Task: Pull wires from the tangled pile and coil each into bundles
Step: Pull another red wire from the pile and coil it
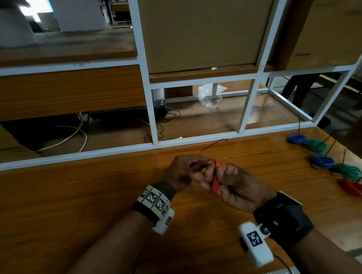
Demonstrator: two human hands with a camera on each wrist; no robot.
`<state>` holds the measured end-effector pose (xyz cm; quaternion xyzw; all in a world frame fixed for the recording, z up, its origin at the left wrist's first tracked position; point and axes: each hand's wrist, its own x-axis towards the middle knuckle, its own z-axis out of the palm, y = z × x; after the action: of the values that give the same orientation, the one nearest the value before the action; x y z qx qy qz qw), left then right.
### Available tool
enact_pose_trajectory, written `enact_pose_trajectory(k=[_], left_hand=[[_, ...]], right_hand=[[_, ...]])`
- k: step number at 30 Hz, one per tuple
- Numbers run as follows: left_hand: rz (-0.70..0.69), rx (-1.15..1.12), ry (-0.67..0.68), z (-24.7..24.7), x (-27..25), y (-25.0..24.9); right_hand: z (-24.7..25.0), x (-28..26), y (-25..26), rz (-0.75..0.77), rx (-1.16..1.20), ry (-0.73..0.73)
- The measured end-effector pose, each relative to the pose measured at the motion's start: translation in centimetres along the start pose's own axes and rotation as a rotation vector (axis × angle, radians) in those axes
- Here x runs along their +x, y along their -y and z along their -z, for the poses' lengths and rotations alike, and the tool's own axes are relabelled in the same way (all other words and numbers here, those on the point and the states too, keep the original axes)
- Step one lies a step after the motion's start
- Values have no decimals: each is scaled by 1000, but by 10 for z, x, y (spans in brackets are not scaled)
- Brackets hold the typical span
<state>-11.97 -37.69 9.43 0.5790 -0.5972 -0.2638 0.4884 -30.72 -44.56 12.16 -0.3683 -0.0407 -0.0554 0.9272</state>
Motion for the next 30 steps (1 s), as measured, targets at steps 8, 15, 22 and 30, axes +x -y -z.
enact_pose_trajectory(k=[8,15,22,30], left_hand=[[331,-109,-101,-45,-24,12],[302,269,-50,-42,-59,22],[20,604,-124,25,-57,-3],[-33,523,-33,56,-21,-29]], right_hand=[[6,21,17,494,22,-508],[49,19,10,592,-788,-984],[59,3,-12,-235,-1448,-661],[5,-6,-23,-360,-938,-190]])
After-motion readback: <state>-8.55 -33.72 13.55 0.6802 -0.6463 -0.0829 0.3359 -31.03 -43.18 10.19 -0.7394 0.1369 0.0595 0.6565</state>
